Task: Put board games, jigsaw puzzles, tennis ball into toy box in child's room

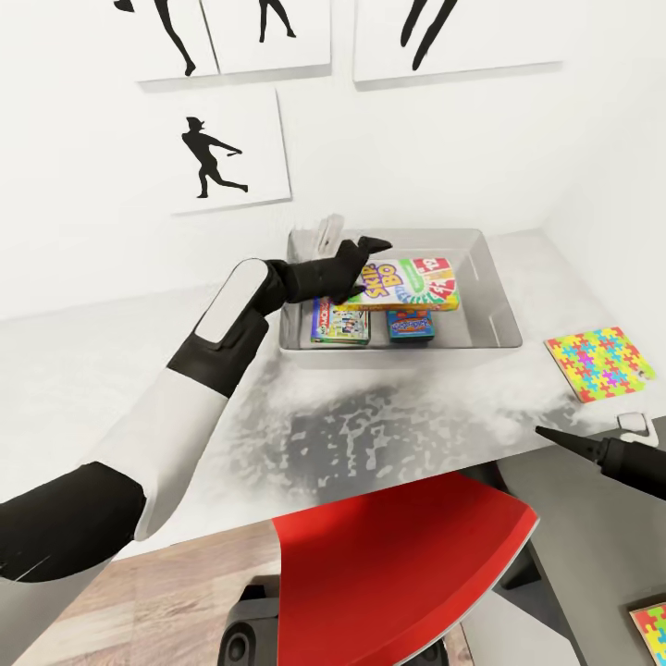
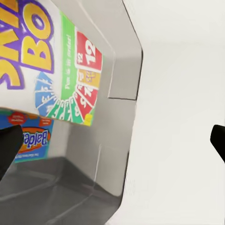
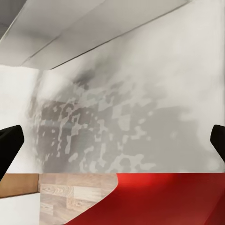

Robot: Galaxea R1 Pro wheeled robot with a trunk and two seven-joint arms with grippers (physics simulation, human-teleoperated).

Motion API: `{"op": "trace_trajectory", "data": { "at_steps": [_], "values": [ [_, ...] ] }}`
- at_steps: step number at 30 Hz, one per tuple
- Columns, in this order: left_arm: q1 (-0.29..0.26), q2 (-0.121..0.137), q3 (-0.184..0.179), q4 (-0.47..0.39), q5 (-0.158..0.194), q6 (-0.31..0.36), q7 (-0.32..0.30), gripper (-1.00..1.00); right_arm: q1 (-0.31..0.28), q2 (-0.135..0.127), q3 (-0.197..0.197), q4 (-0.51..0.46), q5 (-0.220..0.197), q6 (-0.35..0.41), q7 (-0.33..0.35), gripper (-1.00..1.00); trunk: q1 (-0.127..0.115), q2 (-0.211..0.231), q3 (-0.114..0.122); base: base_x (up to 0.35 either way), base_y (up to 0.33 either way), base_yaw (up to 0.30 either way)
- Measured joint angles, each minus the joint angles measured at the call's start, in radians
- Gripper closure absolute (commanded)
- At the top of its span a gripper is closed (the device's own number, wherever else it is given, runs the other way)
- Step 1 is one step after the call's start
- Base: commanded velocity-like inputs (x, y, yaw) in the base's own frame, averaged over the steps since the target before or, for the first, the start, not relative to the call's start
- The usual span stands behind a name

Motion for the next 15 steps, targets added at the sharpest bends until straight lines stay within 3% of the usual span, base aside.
{"op": "trace_trajectory", "data": {
  "at_steps": [4,5,6,11,12,15],
  "values": [
    [0.000,-0.012,-0.117,-0.037,0.005,-0.004,0.003,-1.00,0.005,0.000,-0.024,0.000,0.001,0.000,0.022,-1.00,0.000,0.000,0.000,0.000,0.000,0.000],
    [0.000,-0.012,-0.118,-0.037,0.004,-0.004,0.003,-1.00,0.005,0.000,-0.024,0.000,0.001,0.000,0.022,-1.00,0.000,0.000,0.000,0.000,0.000,0.000],
    [0.000,-0.018,-0.174,-0.052,0.019,-0.006,0.004,-1.00,0.007,0.000,-0.030,0.000,0.001,0.000,0.027,-1.00,0.000,0.000,0.000,0.000,0.000,0.000],
    [0.009,-0.023,-0.322,-0.139,0.063,-0.018,0.007,-1.00,0.009,0.001,-0.037,0.000,0.002,0.000,0.036,-1.00,0.000,0.000,0.000,0.000,0.000,0.000],
    [0.009,-0.023,-0.323,-0.139,0.062,-0.018,0.007,-1.00,0.009,0.001,-0.037,0.000,0.002,0.000,0.036,-1.00,0.000,0.000,0.000,0.000,0.000,0.000],
    [0.044,-0.024,-0.384,-0.209,0.071,-0.031,0.016,-1.00,0.010,0.001,-0.039,0.000,0.002,0.000,0.041,-1.00,0.000,0.000,0.000,0.000,0.000,0.000]
  ]
}}
